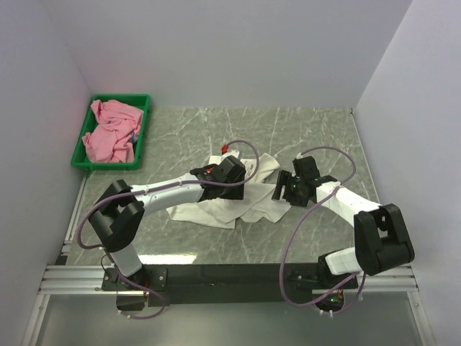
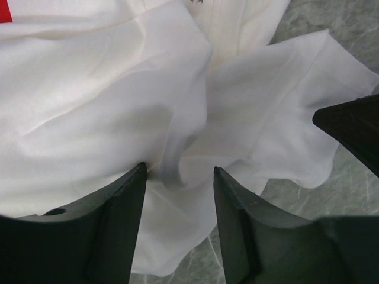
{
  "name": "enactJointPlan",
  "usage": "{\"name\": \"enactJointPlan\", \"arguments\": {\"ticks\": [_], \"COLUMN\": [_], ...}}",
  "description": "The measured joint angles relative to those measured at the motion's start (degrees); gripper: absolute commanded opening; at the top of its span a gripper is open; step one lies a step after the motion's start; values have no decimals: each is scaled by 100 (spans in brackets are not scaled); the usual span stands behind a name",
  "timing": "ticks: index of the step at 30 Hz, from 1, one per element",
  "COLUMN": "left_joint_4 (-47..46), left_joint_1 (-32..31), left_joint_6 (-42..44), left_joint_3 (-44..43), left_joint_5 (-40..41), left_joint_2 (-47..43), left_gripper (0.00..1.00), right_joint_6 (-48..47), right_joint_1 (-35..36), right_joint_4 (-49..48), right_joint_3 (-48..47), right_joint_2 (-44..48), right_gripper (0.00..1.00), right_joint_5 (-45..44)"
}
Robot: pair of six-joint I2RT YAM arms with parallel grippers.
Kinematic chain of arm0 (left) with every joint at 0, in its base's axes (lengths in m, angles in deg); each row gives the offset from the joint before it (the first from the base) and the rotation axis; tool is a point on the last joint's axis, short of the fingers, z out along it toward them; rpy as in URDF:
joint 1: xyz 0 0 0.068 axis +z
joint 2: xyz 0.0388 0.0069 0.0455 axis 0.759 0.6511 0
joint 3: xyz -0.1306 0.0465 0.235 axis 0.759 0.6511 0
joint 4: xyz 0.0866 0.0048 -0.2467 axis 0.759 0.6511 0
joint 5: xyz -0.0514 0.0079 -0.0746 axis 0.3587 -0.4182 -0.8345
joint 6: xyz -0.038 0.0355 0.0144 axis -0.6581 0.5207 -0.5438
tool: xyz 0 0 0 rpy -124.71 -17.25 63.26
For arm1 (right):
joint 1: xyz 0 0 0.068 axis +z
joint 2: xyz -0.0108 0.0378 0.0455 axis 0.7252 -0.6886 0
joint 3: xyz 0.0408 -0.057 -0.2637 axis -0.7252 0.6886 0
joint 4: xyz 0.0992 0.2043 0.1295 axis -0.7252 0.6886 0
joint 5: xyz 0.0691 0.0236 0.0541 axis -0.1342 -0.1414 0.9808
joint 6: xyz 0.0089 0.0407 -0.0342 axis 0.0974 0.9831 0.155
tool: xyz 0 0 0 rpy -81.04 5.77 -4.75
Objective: Fold and stack the t-shirts
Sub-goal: Flatten the tshirt out
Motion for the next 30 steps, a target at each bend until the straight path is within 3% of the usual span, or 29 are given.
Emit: {"name": "enactJointPlan", "arguments": {"ticks": [6, 7, 8, 16, 23, 28, 29, 30], "left_joint_4": [-50, -66, -76, 28, 195, 420, 435, 463], "left_joint_1": [0, 0, 0, 295, 1624, 2688, 2861, 3086], "left_joint_6": [-83, -76, -96, -26, 376, 866, 944, 1025], "left_joint_3": [-7, -7, -7, 166, 656, 1012, 1097, 1217], "left_joint_5": [168, 201, 245, 474, 448, 402, 378, 332], "left_joint_2": [127, 127, 127, -284, -1836, -2664, -2789, -2942], "left_gripper": [22, 6, 1, 1, 1, 1, 1, 1], "right_joint_6": [0, 0, 0, 2, -11, -74, -96, -118], "right_joint_1": [0, 0, 0, 48, 446, 874, 933, 973], "right_joint_4": [-39, -44, -42, -22, 181, 520, 584, 640], "right_joint_3": [-13, -15, -22, -170, -595, -975, -1034, -1095], "right_joint_2": [-262, -269, -275, -446, -855, -1231, -1292, -1351], "right_gripper": [79, 79, 79, 79, 79, 67, 61, 45], "right_joint_5": [-2, -2, -2, -55, -538, -1167, -1270, -1360]}}
